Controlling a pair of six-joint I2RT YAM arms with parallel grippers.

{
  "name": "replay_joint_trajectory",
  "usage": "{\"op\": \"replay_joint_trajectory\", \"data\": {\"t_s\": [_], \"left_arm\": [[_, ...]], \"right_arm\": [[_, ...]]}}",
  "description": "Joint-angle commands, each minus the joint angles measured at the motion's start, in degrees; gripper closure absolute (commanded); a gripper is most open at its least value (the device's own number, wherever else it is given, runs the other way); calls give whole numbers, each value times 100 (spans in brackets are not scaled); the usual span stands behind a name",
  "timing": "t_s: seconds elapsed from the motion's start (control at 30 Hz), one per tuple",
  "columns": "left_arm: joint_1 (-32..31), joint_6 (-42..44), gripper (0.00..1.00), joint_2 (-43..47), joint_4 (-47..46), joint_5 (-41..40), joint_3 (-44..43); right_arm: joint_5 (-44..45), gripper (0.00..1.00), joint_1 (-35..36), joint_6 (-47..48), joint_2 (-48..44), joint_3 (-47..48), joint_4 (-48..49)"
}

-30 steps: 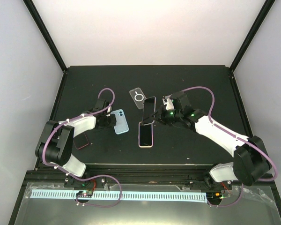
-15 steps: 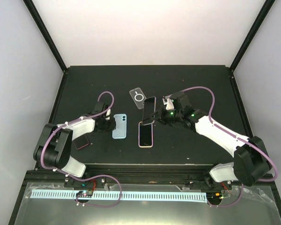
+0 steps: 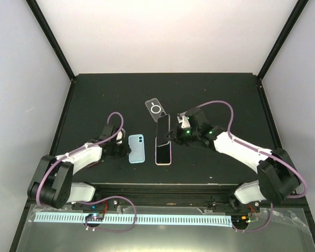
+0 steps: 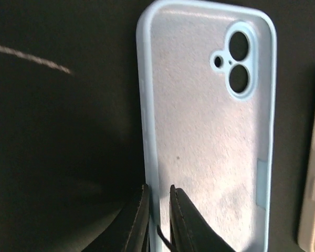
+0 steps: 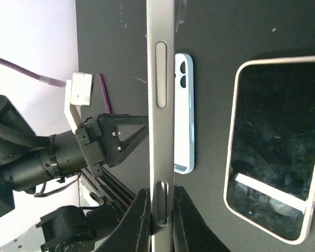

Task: Put the phone into the phone case

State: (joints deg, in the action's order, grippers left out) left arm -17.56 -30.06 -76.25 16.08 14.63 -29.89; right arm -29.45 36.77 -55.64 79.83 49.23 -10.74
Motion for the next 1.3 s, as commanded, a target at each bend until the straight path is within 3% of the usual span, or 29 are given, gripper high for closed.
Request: {"op": "replay_joint_trajectory", "data": {"t_s": [0.0,0.13,0.5,0.77,1.27], "left_arm": [[-55,-491,84,556,-338,602,201],[-48,-645,67,1071,-374,887,287],[772,-470,43,1762,-538,1351,280],[1475,-467,43,1573,-1200,2272,660],[1773,-384,45,1270,-1657,2460,1169]], "right_arm": [[58,96,235,-13,237,153,463],[63,96,395,28,537,260,519],[-175,94,856,218,1397,664,1014],[-158,94,1126,208,2014,1119,1075],[-218,93,1425,-227,2876,1223,1519]]}}
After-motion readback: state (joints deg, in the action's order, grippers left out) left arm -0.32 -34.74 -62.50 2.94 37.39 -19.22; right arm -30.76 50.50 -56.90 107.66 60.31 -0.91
